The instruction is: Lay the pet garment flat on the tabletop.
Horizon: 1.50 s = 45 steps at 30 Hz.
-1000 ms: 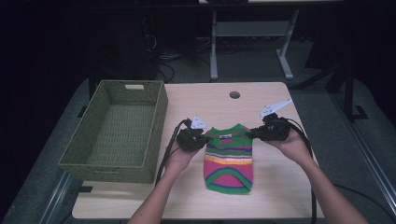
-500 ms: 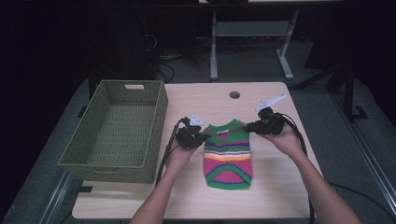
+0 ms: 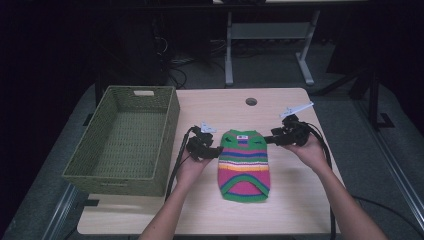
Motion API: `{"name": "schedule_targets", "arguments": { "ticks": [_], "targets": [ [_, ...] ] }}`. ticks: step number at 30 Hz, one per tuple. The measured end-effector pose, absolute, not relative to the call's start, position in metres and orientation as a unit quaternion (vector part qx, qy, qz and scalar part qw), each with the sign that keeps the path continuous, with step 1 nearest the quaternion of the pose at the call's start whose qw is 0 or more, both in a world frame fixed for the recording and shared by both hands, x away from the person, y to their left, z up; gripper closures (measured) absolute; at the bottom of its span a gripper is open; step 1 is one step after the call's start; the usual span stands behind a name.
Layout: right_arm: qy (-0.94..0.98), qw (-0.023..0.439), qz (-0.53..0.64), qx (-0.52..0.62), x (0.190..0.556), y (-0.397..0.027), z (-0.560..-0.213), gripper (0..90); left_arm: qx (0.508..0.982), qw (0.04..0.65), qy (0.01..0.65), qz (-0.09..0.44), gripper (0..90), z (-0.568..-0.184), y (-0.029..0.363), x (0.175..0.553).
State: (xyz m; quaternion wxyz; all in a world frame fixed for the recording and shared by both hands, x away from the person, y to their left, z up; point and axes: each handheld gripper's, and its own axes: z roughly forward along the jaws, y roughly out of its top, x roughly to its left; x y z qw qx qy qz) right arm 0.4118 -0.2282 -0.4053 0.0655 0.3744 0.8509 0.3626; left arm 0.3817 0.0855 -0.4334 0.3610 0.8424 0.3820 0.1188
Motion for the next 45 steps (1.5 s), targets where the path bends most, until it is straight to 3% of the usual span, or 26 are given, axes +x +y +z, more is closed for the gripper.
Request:
{"name": "schedule_targets", "arguments": {
  "ticks": [1,2,4,8,14,22,29,45],
  "targets": [
    [0.854,0.056,0.36,0.37,0.41,-0.227,-0.409,46.5,0.847,0.363,0.371,0.113,55.6,-0.435,0.083,0.379],
    [0.867,0.04,0.343,0.36,0.407,-0.223,-0.416,50.0,0.851,0.362,0.364,0.109,66.1,-0.436,0.082,0.377],
    [0.872,0.036,0.336,0.353,0.406,-0.221,-0.421,55.2,0.862,0.358,0.346,0.099,73.9,-0.44,0.077,0.374],
    [0.894,0.007,0.313,0.319,0.398,-0.207,-0.442,74.9,0.88,0.348,0.316,0.073,79.9,-0.446,0.069,0.371],
    [0.898,-0.001,0.3,0.322,0.399,-0.199,-0.455,77.3,0.897,0.31,0.306,0.075,81.0,-0.456,0.063,0.371],
    [0.886,-0.006,0.316,0.339,0.403,-0.2,-0.457,74.0,0.897,0.307,0.303,0.096,77.1,-0.456,0.061,0.37],
    [0.876,-0.016,0.34,0.342,0.403,-0.206,-0.452,61.3,0.89,0.328,0.302,0.092,64.4,-0.451,0.066,0.366],
    [0.863,-0.018,0.361,0.352,0.399,-0.221,-0.441,37.3,0.874,0.362,0.313,0.086,47.2,-0.441,0.083,0.36]
  ]
}}
